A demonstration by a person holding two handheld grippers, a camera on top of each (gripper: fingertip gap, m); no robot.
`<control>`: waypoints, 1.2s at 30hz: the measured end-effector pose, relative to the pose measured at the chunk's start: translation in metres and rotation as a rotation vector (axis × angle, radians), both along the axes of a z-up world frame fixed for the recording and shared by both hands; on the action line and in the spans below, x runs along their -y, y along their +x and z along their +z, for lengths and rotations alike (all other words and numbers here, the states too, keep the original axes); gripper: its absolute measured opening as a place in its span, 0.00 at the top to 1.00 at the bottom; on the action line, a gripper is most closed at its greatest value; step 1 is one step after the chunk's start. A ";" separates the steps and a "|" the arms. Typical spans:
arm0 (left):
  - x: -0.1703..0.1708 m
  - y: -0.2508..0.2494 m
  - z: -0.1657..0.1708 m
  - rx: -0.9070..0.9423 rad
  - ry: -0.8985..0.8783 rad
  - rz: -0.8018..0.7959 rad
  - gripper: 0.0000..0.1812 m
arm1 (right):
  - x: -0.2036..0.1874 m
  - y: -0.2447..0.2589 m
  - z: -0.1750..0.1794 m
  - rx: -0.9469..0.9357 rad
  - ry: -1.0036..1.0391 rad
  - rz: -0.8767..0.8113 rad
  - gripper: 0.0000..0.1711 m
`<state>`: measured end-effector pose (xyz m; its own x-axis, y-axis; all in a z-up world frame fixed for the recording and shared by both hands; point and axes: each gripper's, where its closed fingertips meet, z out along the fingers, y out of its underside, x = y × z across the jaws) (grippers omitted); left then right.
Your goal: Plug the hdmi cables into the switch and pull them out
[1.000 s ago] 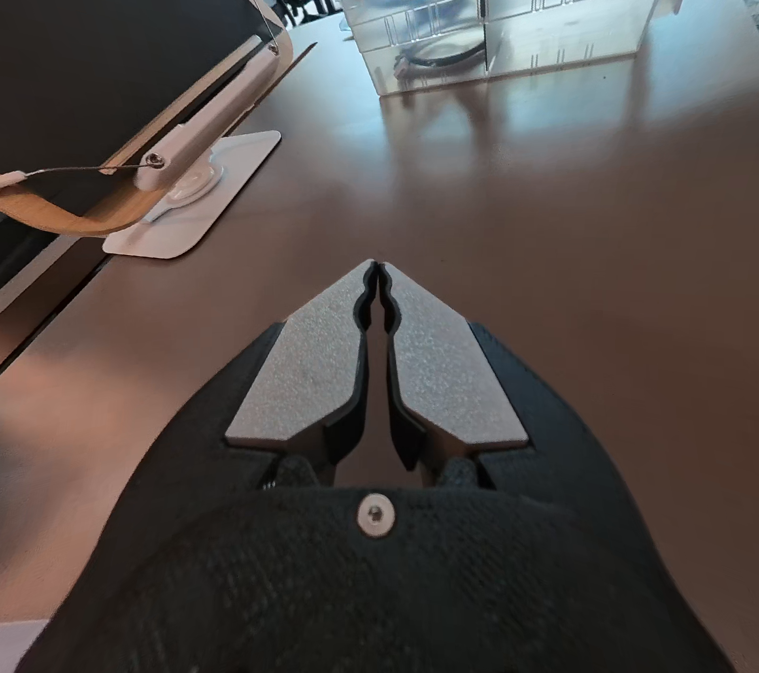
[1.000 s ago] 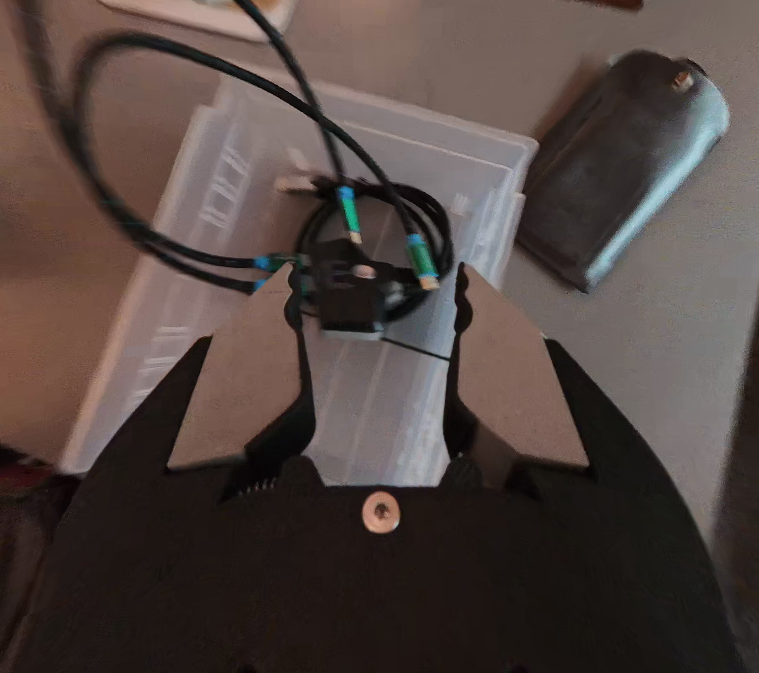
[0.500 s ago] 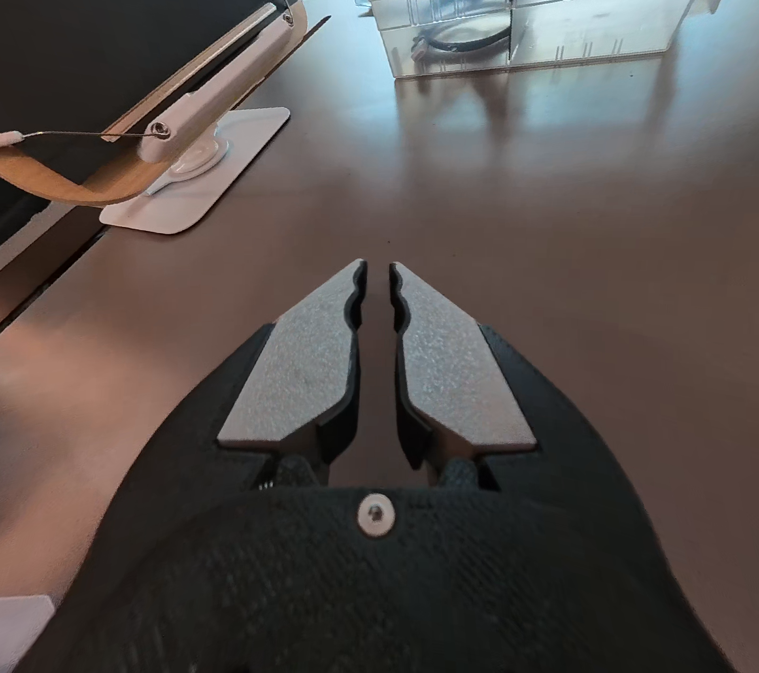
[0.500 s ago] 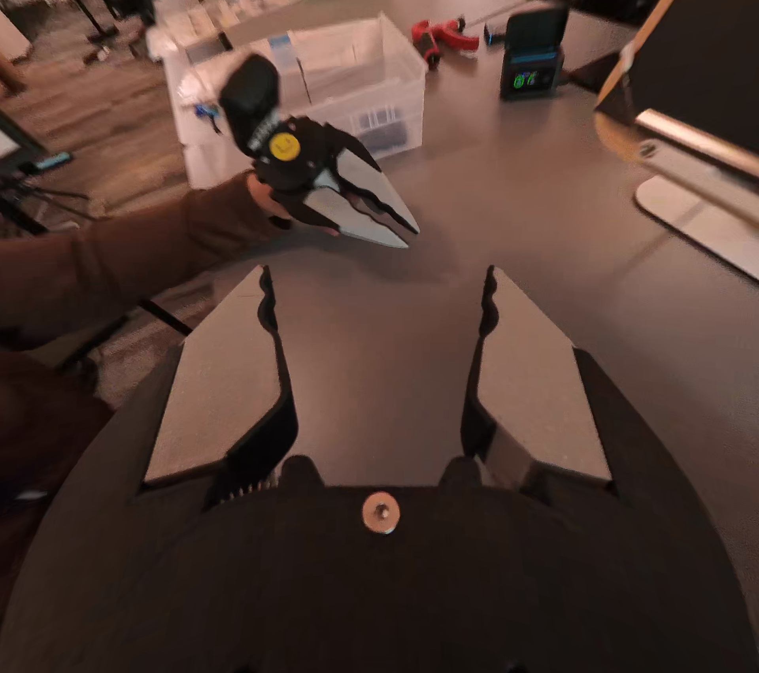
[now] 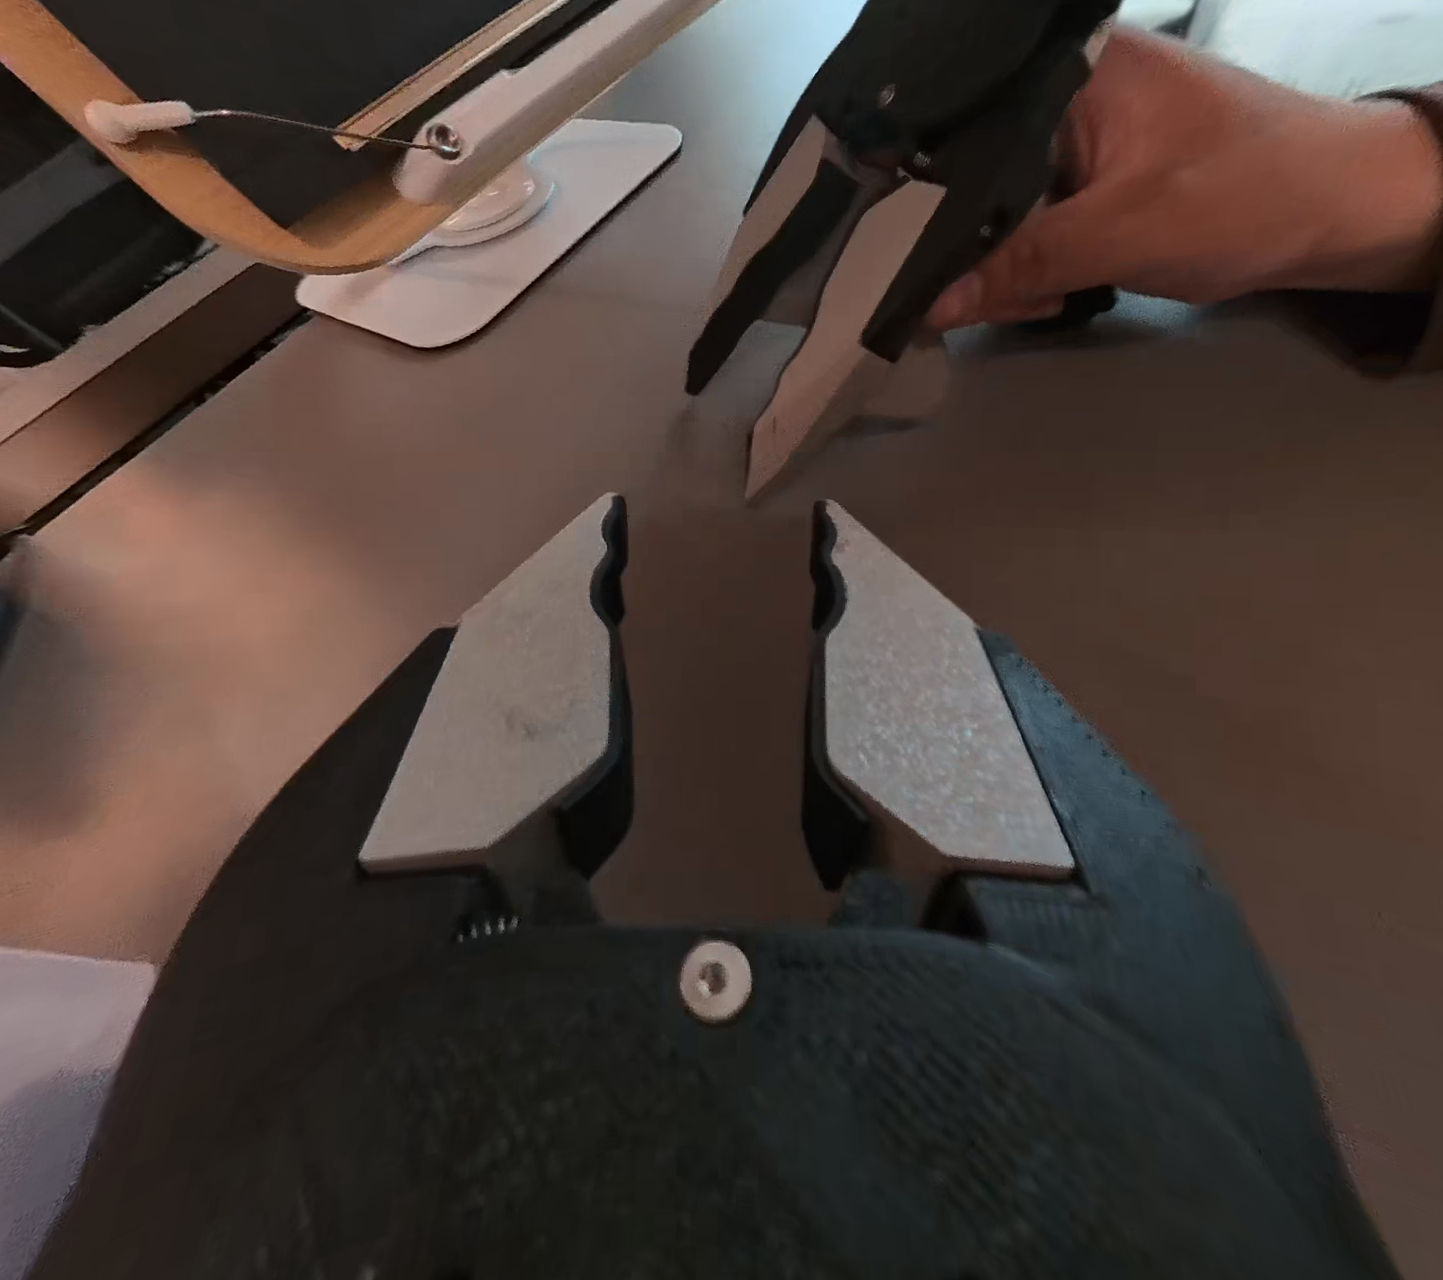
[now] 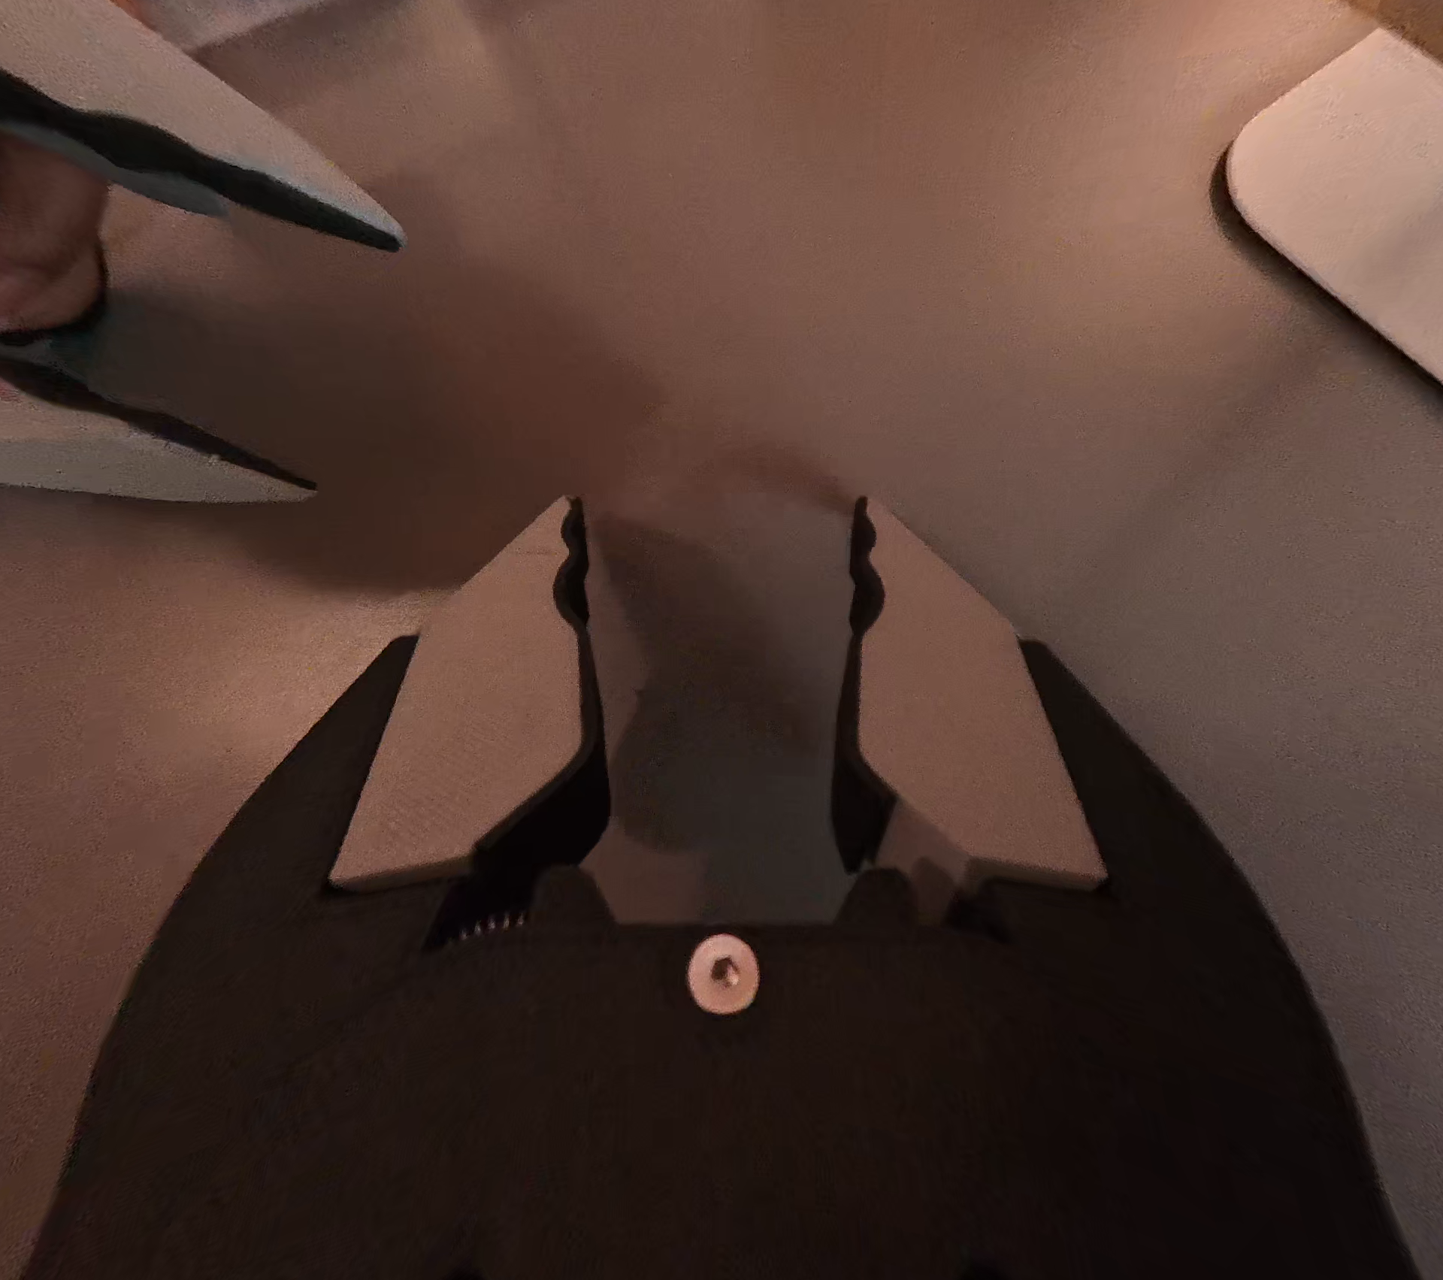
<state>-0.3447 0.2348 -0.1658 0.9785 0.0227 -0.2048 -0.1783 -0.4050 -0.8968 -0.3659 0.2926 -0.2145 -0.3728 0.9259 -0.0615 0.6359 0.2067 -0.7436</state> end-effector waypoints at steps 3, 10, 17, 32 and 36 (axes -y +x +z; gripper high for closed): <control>0.002 0.000 -0.002 -0.069 -0.019 0.026 0.77 | 0.002 0.001 0.001 -0.008 0.009 0.015 0.65; 0.004 0.007 -0.012 0.008 -0.084 0.157 0.86 | 0.007 0.006 0.008 -0.028 -0.052 0.049 0.67; 0.046 0.043 0.039 0.256 -0.039 0.120 0.85 | 0.015 0.009 0.012 -0.047 -0.082 0.103 0.70; 0.167 -0.176 0.059 0.475 -0.375 0.640 0.73 | 0.029 0.010 0.013 -0.040 -0.102 0.131 0.67; 0.175 -0.186 0.011 0.465 -0.656 0.650 0.61 | 0.029 0.010 0.013 -0.039 -0.109 0.130 0.67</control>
